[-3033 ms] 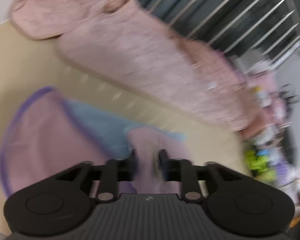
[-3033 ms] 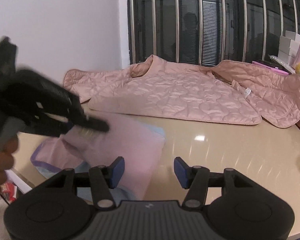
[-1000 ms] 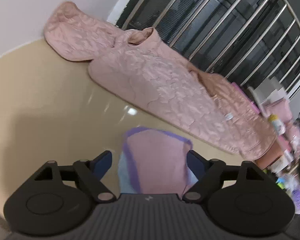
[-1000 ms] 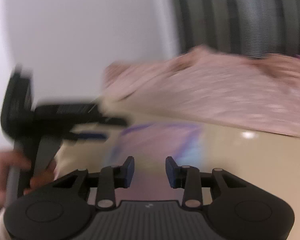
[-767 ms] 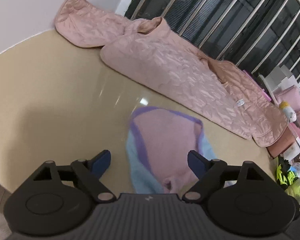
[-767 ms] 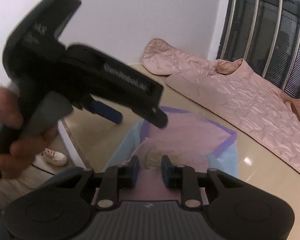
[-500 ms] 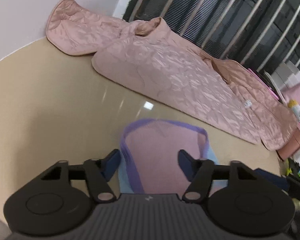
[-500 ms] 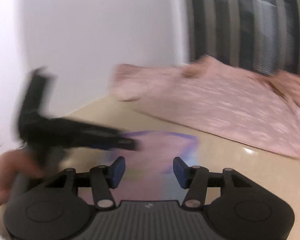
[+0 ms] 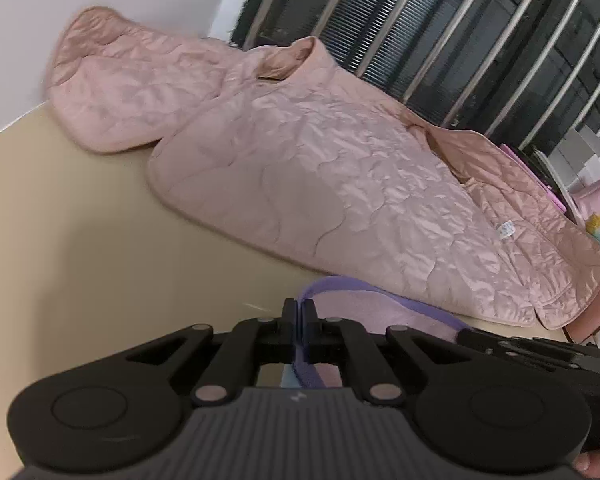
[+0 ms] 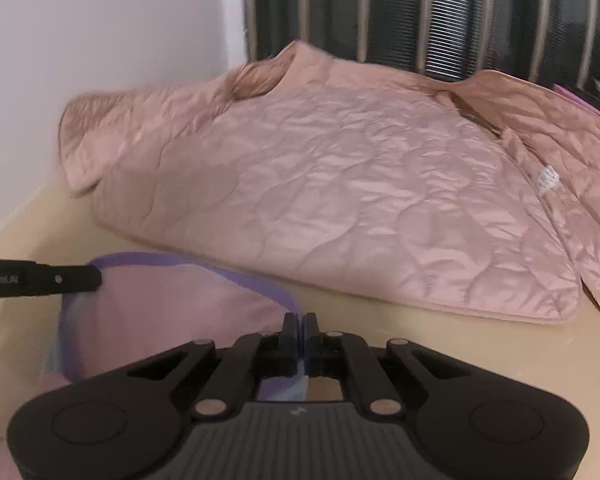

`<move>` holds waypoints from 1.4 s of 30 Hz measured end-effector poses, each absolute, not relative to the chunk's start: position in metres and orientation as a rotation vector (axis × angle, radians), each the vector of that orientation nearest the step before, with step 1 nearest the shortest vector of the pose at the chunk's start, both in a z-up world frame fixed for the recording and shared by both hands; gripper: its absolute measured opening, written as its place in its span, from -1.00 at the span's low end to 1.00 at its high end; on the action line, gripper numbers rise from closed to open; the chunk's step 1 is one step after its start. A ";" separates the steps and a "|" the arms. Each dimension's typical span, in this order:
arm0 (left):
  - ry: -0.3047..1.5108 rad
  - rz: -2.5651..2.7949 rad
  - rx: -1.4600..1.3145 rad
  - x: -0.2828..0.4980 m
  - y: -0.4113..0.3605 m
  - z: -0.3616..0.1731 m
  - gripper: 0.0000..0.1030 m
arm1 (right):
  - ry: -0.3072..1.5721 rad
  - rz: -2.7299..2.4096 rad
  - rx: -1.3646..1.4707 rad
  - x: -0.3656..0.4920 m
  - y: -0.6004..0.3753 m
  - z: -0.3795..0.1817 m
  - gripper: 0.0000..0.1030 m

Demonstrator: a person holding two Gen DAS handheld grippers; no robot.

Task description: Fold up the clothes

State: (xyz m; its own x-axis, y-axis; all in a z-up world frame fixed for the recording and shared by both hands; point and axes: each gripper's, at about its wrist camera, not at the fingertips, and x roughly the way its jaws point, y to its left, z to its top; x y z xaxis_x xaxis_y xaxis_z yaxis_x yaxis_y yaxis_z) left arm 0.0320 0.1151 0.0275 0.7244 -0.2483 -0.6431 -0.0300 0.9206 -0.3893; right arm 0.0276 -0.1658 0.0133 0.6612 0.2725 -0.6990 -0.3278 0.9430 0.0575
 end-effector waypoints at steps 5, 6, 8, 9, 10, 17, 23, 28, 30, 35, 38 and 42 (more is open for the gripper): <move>0.747 -0.160 -0.391 0.027 0.117 0.033 -0.96 | 0.750 0.394 0.038 0.026 -0.192 0.024 -0.96; 0.734 -0.174 -0.398 0.023 0.119 0.035 -0.96 | 0.731 0.420 0.075 0.024 -0.198 0.026 -0.96; 0.688 -0.206 -0.401 0.010 0.123 0.042 -0.96 | 0.670 0.469 0.101 0.012 -0.209 0.034 -0.96; 0.673 -0.217 -0.395 0.003 0.124 0.046 -0.96 | 0.635 0.493 0.107 0.005 -0.214 0.038 -0.96; 0.659 -0.226 -0.389 -0.005 0.125 0.050 -0.96 | 0.593 0.533 0.104 -0.006 -0.219 0.041 -0.96; 0.636 -0.152 -0.323 -0.087 0.127 0.046 -0.90 | 0.514 0.840 -0.075 -0.100 -0.245 0.035 -0.96; 0.724 -0.090 -0.429 -0.113 0.141 0.025 -0.48 | 0.638 0.858 -0.293 -0.130 -0.237 0.020 -0.86; 0.649 -0.145 -0.414 -0.113 0.136 0.054 -0.07 | 0.591 0.934 -0.177 -0.134 -0.254 0.047 -0.53; 0.647 -0.228 -0.377 -0.100 0.119 0.061 0.10 | 0.570 0.923 -0.077 -0.128 -0.257 0.053 -0.51; 0.763 -0.282 -0.188 -0.070 0.069 0.049 0.28 | 0.665 0.660 -0.029 -0.106 -0.224 0.031 -0.48; 0.838 -0.267 -0.182 -0.068 0.064 0.036 0.30 | 0.727 0.593 -0.040 -0.106 -0.211 0.015 -0.23; 0.864 -0.271 -0.233 -0.077 0.071 0.029 0.40 | 0.735 0.508 -0.005 -0.116 -0.213 0.002 0.23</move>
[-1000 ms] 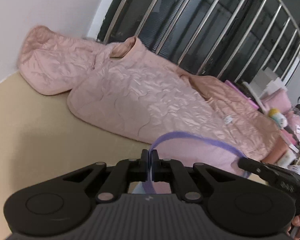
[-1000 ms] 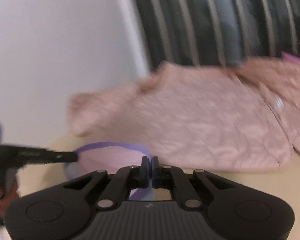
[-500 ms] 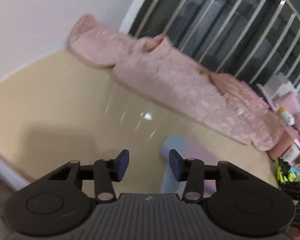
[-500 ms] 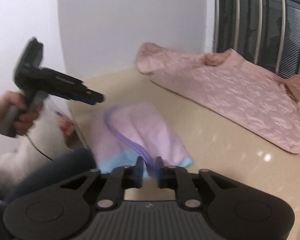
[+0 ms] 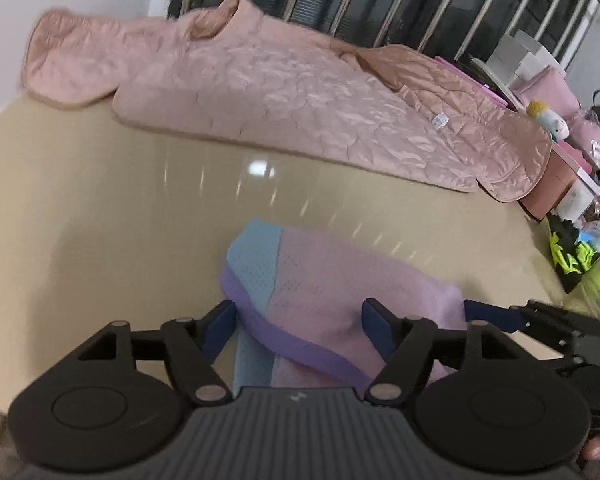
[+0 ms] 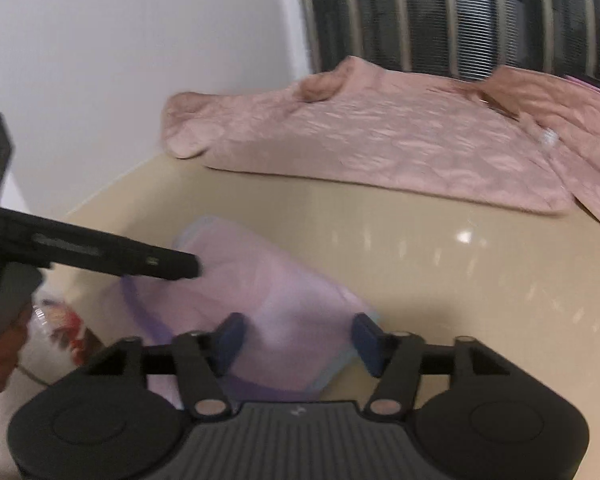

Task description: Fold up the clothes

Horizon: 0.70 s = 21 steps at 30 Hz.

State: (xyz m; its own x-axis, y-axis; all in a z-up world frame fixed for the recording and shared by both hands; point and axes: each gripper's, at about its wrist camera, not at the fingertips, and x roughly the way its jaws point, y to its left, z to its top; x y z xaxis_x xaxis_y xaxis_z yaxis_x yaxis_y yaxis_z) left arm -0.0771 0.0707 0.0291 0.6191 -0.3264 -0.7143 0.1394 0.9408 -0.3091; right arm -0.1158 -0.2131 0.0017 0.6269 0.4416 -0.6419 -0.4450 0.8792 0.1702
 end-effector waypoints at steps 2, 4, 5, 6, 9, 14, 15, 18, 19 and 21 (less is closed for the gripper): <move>0.865 -0.260 -0.230 -0.083 0.069 0.028 0.43 | 0.736 0.478 0.042 -0.117 -0.218 0.000 0.25; 0.865 -0.243 -0.214 -0.088 0.066 0.029 0.54 | 0.742 0.448 0.061 -0.118 -0.219 0.001 0.25; 0.863 -0.224 -0.217 -0.091 0.065 0.031 0.57 | 0.740 0.429 0.072 -0.119 -0.220 0.003 0.25; 0.860 -0.205 -0.220 -0.094 0.064 0.032 0.61 | 0.732 0.418 0.091 -0.121 -0.222 0.007 0.25; 0.851 -0.163 -0.232 -0.101 0.064 0.031 0.66 | 0.719 0.448 0.172 -0.126 -0.229 0.016 0.25; 0.844 -0.145 -0.240 -0.104 0.063 0.031 0.75 | 0.756 0.420 0.090 -0.134 -0.213 0.011 0.25; 0.843 -0.142 -0.241 -0.105 0.063 0.031 0.76 | 0.759 0.414 0.078 -0.135 -0.211 0.009 0.25; 0.848 -0.142 -0.219 -0.109 0.058 0.031 0.75 | 0.751 0.401 0.060 -0.138 -0.208 0.000 0.26; 0.848 -0.149 -0.210 -0.109 0.056 0.031 0.73 | 0.746 0.399 0.044 -0.139 -0.206 -0.001 0.26; 0.842 -0.182 -0.208 -0.111 0.051 0.031 0.50 | 0.728 0.400 0.005 -0.140 -0.202 -0.004 0.22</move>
State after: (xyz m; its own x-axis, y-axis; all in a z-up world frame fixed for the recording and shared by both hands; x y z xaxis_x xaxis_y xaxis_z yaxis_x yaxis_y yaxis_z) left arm -0.1110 0.0512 0.0313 0.6527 -0.2414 -0.7181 0.0773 0.9641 -0.2539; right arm -0.1398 -0.2017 -0.0038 0.6747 0.3572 -0.6459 -0.3539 0.9245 0.1416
